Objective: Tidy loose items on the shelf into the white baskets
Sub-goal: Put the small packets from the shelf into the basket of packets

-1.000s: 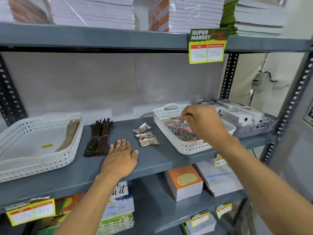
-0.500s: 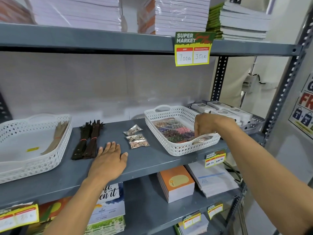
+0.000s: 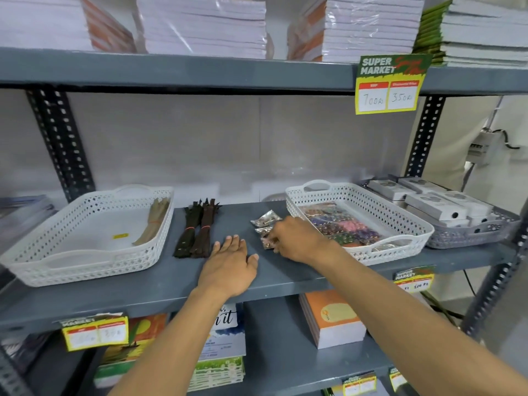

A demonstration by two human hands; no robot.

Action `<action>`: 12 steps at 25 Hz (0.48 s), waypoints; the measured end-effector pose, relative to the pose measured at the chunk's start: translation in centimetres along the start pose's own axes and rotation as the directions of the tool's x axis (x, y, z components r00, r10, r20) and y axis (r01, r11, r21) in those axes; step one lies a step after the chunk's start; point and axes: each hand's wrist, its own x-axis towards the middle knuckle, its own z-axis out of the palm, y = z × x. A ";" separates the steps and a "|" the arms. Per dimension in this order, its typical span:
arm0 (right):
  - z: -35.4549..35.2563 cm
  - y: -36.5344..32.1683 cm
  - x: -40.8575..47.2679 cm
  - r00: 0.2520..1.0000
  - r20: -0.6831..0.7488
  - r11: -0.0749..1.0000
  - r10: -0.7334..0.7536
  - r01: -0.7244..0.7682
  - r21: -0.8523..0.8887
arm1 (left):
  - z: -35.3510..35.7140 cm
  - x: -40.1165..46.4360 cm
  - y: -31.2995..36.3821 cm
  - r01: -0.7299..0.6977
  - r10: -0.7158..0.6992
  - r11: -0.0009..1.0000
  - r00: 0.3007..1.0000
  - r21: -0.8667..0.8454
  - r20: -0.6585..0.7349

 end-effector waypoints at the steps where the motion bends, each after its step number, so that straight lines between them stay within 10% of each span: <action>1: 0.2 -0.1 -0.1 1.000 -0.016 1.000 0.003 -0.004 -0.014 | 0.0 0.0 0.0 0.000 0.000 1.000 1.000 0.001 -0.001; 12: -9.8 7.9 -6.0 0.944 -0.242 0.965 0.222 -0.179 0.190 | 0.2 0.4 0.1 -0.005 0.005 1.000 1.000 0.031 -0.013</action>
